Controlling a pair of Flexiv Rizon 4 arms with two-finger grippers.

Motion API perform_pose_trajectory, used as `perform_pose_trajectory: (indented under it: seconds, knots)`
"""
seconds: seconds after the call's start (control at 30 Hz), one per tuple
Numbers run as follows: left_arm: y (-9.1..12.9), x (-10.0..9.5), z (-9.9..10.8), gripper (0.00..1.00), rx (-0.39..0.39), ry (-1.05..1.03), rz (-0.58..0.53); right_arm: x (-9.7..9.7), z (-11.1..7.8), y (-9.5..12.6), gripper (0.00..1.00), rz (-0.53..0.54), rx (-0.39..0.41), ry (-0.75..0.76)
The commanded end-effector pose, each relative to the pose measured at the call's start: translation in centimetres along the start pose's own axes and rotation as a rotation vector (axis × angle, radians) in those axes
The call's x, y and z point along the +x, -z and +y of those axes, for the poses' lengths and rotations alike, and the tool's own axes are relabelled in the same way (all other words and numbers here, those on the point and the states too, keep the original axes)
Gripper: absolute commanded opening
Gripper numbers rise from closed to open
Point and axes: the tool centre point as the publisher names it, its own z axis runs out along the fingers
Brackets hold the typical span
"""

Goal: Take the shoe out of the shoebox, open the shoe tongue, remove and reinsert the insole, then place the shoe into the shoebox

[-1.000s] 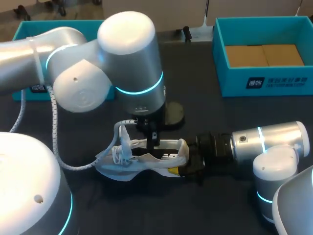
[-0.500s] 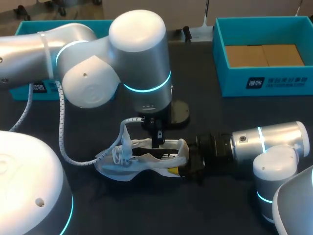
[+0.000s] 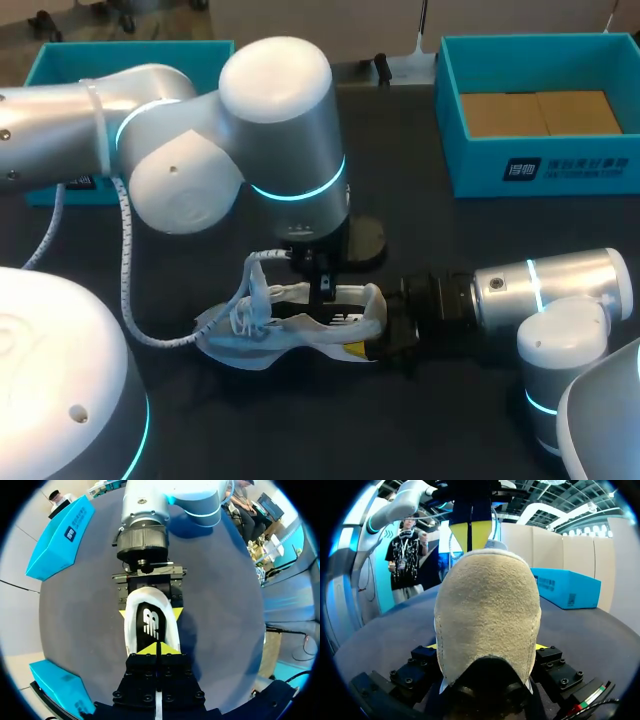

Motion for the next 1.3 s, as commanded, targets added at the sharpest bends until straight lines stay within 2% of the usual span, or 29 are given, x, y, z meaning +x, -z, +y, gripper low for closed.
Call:
perform_pose_trajectory:
  seconds: [0.03, 0.33, 0.63, 0.87, 1.1, 1.3]
  knots:
    - [-0.9, -0.1, -0.1, 0.0, 0.006, -0.001, 0.002, 0.1, 0.1, -0.1, 0.0, -0.001, 0.004, 0.0]
    - [-0.9, -0.1, -0.1, 0.0, 0.006, -0.001, 0.002, 0.1, 0.1, -0.1, 0.0, -0.001, 0.004, 0.0]
    - [-3.9, -1.3, -0.4, 0.0, 0.011, -0.031, 0.063, 0.1, 0.1, -0.1, 0.0, -0.001, 0.004, 0.0]
    - [-5.3, -0.7, -0.6, 0.0, 0.003, -0.066, 0.083, 0.1, 0.1, -0.1, 0.0, -0.001, 0.004, 0.0]
    - [-5.4, 0.0, -1.1, 0.0, 0.005, -0.089, 0.084, 0.1, 0.1, -0.1, 0.0, -0.001, 0.004, 0.0]
    - [-6.1, 0.1, -0.7, 0.0, -0.003, -0.084, 0.09, 0.1, 0.1, -0.1, 0.0, -0.001, 0.004, 0.0]
